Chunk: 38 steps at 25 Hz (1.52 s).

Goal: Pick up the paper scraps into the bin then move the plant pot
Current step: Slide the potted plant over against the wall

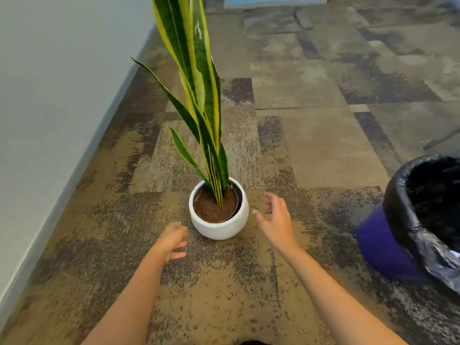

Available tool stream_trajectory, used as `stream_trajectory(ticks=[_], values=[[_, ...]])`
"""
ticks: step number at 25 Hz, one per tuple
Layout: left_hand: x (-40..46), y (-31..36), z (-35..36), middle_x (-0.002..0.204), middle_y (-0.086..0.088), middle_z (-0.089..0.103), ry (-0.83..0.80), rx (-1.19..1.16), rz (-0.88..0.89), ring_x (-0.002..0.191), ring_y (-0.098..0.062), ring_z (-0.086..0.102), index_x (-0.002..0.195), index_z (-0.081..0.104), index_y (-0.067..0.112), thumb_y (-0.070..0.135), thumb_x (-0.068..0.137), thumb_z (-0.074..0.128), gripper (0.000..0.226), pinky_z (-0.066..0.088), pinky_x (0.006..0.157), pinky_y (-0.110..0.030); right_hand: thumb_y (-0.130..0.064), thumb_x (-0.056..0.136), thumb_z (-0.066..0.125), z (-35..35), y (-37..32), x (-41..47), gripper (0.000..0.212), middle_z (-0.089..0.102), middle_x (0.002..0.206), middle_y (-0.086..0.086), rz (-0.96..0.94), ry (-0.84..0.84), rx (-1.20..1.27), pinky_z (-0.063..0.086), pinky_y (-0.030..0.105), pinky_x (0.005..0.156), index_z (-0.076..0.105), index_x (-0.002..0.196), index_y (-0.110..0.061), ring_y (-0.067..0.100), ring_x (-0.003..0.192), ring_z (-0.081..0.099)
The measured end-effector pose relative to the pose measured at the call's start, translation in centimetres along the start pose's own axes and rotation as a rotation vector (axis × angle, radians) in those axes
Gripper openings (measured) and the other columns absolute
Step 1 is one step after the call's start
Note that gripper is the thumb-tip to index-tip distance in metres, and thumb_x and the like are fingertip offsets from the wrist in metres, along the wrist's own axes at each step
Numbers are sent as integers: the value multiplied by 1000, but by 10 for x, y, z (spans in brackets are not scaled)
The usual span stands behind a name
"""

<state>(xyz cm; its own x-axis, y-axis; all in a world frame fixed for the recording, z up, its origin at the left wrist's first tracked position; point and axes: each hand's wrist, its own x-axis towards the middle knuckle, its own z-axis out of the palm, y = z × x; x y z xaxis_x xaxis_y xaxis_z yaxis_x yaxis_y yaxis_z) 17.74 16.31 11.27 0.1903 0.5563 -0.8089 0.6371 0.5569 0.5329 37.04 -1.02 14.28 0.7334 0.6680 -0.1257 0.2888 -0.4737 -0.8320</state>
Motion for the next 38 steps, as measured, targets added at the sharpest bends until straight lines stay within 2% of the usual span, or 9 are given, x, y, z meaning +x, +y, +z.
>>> stream_trajectory(ticks=[3,6,9,11,17,25,31,34,38], values=[[14,19,-6,158,-3,23,-21,-100,99,136,-35,36,150,11,35,44,96,46,65,52,86,-49,-43,84,66,37,-2,30,74,21,153,8,181,-196,51,32,48,109,26,145,-32,30,138,30],[23,32,-1,161,0,14,-105,-105,113,142,-38,25,149,4,42,44,93,52,73,50,89,-55,-46,83,66,59,6,54,80,10,159,2,335,-312,140,28,55,110,17,145,-46,32,145,14],[34,33,10,159,3,19,-192,-94,115,139,-37,31,144,4,53,31,93,55,76,55,80,-51,-34,88,63,70,13,58,74,23,156,-5,464,-355,359,51,52,83,15,140,-59,34,138,32],[37,32,18,151,4,36,-216,-102,159,128,-32,46,141,12,57,18,94,50,72,55,83,-55,-25,93,57,71,13,55,69,33,149,-6,509,-362,480,55,47,71,18,137,-61,31,130,42],[35,32,30,121,6,50,-129,-179,212,105,-21,54,132,29,54,3,94,39,63,57,78,-49,-18,94,50,78,24,59,67,38,145,-8,406,-387,487,58,48,74,21,133,-63,27,125,47],[33,36,36,122,2,50,-57,-184,153,104,-24,55,142,17,49,9,96,36,64,58,65,-41,-17,97,43,81,22,58,64,37,138,-12,384,-412,448,58,48,77,15,138,-57,21,117,46],[46,32,36,143,-4,44,-59,-173,125,121,-34,52,143,13,53,12,93,39,70,58,75,-53,-14,98,38,80,21,62,61,36,137,-10,413,-442,415,59,51,73,16,135,-58,27,120,46],[46,33,34,143,-6,45,-74,-155,128,121,-34,52,142,13,54,12,90,39,71,57,76,-55,-11,98,38,84,23,65,62,36,141,-7,436,-434,441,60,47,71,18,137,-54,29,125,44],[47,34,32,140,-9,47,-99,-108,150,117,-35,55,143,13,50,14,90,41,70,59,73,-53,-12,98,40,89,27,67,63,36,145,-6,452,-391,395,58,58,71,20,135,-58,33,126,46]])
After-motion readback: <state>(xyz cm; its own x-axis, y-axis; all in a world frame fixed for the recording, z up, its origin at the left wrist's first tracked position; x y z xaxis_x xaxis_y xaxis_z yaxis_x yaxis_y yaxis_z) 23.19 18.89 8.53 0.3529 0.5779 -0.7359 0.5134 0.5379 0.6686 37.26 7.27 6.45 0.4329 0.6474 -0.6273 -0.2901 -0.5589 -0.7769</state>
